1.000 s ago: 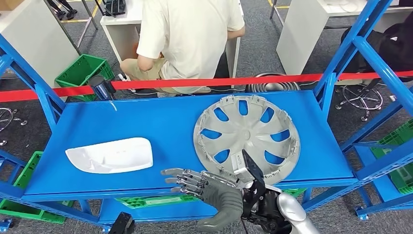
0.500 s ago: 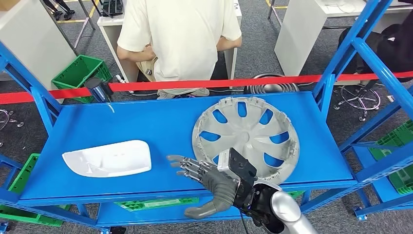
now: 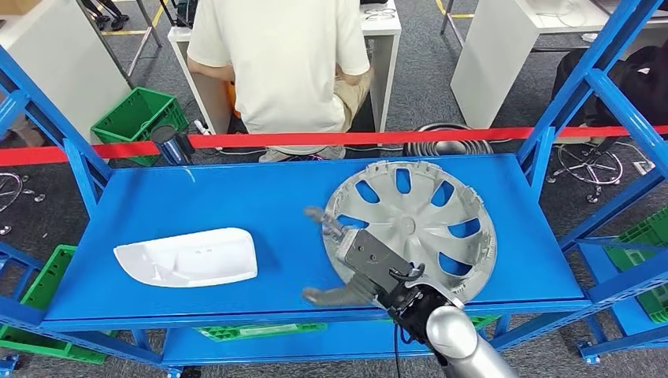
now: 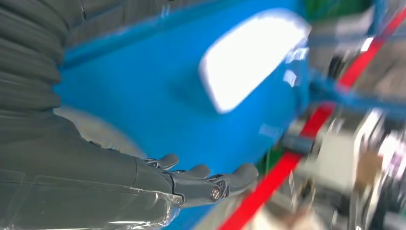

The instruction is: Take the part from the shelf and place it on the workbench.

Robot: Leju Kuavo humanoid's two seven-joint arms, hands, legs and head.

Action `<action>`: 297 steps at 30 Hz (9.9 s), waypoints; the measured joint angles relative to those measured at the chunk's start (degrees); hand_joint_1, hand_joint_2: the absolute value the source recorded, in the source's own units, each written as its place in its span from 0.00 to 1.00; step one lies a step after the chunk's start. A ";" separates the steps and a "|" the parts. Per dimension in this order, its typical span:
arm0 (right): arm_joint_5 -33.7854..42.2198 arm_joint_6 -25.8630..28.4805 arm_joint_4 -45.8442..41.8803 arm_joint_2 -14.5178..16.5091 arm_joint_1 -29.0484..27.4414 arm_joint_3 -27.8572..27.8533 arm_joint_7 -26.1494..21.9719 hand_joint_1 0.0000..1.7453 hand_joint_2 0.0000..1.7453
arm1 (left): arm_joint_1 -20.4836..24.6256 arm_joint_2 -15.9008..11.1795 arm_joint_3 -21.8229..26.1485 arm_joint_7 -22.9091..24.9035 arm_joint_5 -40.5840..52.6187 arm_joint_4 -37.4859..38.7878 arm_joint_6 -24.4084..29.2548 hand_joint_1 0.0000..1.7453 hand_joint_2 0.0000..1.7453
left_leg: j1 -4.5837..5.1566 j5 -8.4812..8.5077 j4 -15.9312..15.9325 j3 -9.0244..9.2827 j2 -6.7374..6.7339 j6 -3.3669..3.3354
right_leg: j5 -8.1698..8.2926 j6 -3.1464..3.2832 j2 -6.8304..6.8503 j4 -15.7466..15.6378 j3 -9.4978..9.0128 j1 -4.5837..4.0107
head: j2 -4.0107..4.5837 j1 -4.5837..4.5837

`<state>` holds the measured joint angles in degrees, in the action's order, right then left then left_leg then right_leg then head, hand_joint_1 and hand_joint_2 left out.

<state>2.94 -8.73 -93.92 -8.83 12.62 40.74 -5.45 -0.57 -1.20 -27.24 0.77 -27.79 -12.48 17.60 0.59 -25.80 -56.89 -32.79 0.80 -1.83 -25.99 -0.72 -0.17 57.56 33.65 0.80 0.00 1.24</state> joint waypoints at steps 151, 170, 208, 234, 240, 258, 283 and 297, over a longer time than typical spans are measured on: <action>-26.47 -17.90 5.99 -22.42 10.64 14.56 19.90 0.00 1.00 | 3.27 -1.72 -8.42 -3.71 -12.65 -1.98 -5.81 0.00 0.00 | -0.29 0.35 0.07 0.12 -0.61 -0.31 | 0.02 -1.42 0.14 0.41 0.00 0.42 | 0.00 -0.03; -26.48 -17.56 6.54 -22.43 10.49 14.23 20.22 0.00 1.00 | 3.31 -2.29 -8.85 -3.86 -12.79 -2.04 -5.71 0.00 0.00 | -0.75 -0.62 0.62 1.50 -0.78 -0.36 | 0.99 -0.73 0.14 -0.31 0.09 0.27 | 0.00 0.14; -29.78 -10.83 -1.47 -19.40 -3.28 -2.91 22.69 1.00 1.00 | 2.87 -2.59 -9.28 -8.49 -16.03 -2.55 -6.25 0.00 0.00 | -0.62 0.10 0.85 1.16 -0.65 -1.15 | -4.50 -1.29 0.20 14.11 6.84 0.68 | 0.00 -0.13; -23.96 -3.78 -11.29 -10.29 2.23 -17.33 7.39 1.00 1.00 | 3.11 -1.67 -11.98 -11.64 -15.14 -2.60 -6.76 0.00 0.00 | -0.74 0.69 1.46 0.92 -0.82 -1.23 | -1.90 -0.15 0.13 5.32 3.29 0.06 | 0.00 0.02; -9.40 -7.07 -12.48 -8.63 2.69 -21.87 -1.80 1.00 1.00 | 3.53 -0.82 -13.04 -13.04 -14.02 -2.65 -5.28 0.00 0.00 | -0.84 0.48 0.96 0.81 -0.60 -0.98 | -2.28 -2.11 0.22 10.09 5.60 0.91 | 0.00 -0.04; 26.98 -30.01 -12.06 -3.57 1.31 -27.02 -7.11 1.00 1.00 | 4.90 -0.35 -15.66 -16.37 -10.62 -3.04 -5.24 0.00 0.00 | -0.73 -0.47 -2.50 -1.47 -0.60 -0.05 | 0.79 0.15 -0.48 0.37 0.75 0.18 | 0.00 0.01; 53.73 -40.41 -10.60 1.70 -5.46 -12.80 5.11 1.00 1.00 | 4.04 -1.11 -15.55 -17.77 -11.38 -3.04 -8.91 0.00 1.00 | -1.73 -8.12 -16.69 -7.56 -0.76 2.81 | 0.81 0.55 0.19 0.45 0.93 1.14 | 0.00 0.05; 56.19 -40.69 -10.58 1.85 -7.32 -9.90 7.22 1.00 1.00 | 3.58 -1.22 -14.64 -17.74 -10.84 -3.04 -9.41 0.00 1.00 | -1.04 0.15 0.65 0.84 -0.91 -0.82 | -4.68 -0.18 0.15 12.84 6.80 0.75 | 0.00 -0.14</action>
<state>59.12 -49.42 -104.50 -6.98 5.30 30.84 1.77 3.01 -2.43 -41.88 -16.97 -38.63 -15.52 8.19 -0.45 -25.64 -56.24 -31.95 -0.12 -2.65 -30.66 -0.90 -0.02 70.40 40.45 1.55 0.00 1.10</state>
